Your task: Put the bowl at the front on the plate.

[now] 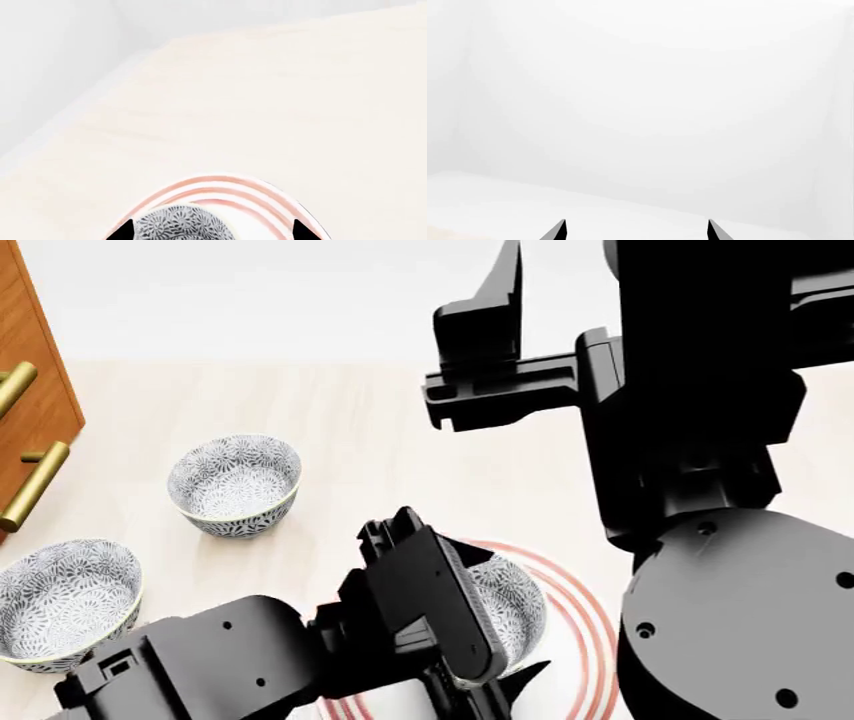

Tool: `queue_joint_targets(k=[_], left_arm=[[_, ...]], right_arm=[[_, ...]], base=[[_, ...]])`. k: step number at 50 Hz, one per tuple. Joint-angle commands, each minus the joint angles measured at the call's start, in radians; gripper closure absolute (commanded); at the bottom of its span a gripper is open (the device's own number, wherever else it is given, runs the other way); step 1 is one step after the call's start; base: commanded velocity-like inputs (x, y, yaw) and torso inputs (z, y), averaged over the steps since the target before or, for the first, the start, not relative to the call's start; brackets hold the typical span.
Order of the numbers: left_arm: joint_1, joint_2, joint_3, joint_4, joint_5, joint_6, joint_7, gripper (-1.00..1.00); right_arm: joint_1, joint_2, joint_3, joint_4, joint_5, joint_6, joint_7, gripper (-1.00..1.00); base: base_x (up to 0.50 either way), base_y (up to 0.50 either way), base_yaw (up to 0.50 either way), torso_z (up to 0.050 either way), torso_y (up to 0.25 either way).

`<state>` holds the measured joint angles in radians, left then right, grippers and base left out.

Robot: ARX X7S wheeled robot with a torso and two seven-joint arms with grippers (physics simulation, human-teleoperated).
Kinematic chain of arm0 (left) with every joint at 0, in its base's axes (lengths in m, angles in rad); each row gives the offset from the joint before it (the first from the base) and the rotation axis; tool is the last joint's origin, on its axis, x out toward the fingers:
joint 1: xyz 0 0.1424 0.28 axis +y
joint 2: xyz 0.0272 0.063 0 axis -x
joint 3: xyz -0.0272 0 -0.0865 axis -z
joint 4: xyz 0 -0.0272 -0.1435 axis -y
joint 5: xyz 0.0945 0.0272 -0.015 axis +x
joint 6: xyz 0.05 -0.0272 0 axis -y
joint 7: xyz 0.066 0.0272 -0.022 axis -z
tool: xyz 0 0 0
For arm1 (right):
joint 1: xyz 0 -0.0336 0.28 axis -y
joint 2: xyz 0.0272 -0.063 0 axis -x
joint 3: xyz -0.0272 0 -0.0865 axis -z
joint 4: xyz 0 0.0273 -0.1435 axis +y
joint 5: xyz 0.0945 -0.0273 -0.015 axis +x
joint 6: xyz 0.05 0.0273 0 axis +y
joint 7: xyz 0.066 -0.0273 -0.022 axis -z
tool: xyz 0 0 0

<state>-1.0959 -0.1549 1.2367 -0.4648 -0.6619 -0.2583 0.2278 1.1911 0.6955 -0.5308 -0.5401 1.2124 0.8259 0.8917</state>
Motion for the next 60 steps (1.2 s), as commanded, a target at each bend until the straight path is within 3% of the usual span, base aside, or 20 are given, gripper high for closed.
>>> queue_joint_targets(k=[1, 37, 60], left_arm=[[-0.010, -0.028, -0.059, 0.035, -0.058, -0.007, -0.019, -1.00], [-0.029, -0.100, -0.199, -0.011, -0.137, 0.042, -0.080, -1.00], [0.012, -0.168, -0.217, 0.019, -0.128, 0.078, -0.115, -1.00]], right_arm=[[0.001, 0.007, 0.005, -0.003, 0.007, 0.000, 0.004, -1.00], [-0.046, 0.043, 0.024, -0.053, 0.016, -0.025, 0.027, -1.00], [-0.110, 0.071, 0.034, -0.078, 0.001, -0.057, 0.038, -1.00]], base=[[0.00, 0.00, 0.00, 0.000, 0.000], [0.00, 0.00, 0.00, 0.000, 0.000], [0.00, 0.00, 0.00, 0.000, 0.000]])
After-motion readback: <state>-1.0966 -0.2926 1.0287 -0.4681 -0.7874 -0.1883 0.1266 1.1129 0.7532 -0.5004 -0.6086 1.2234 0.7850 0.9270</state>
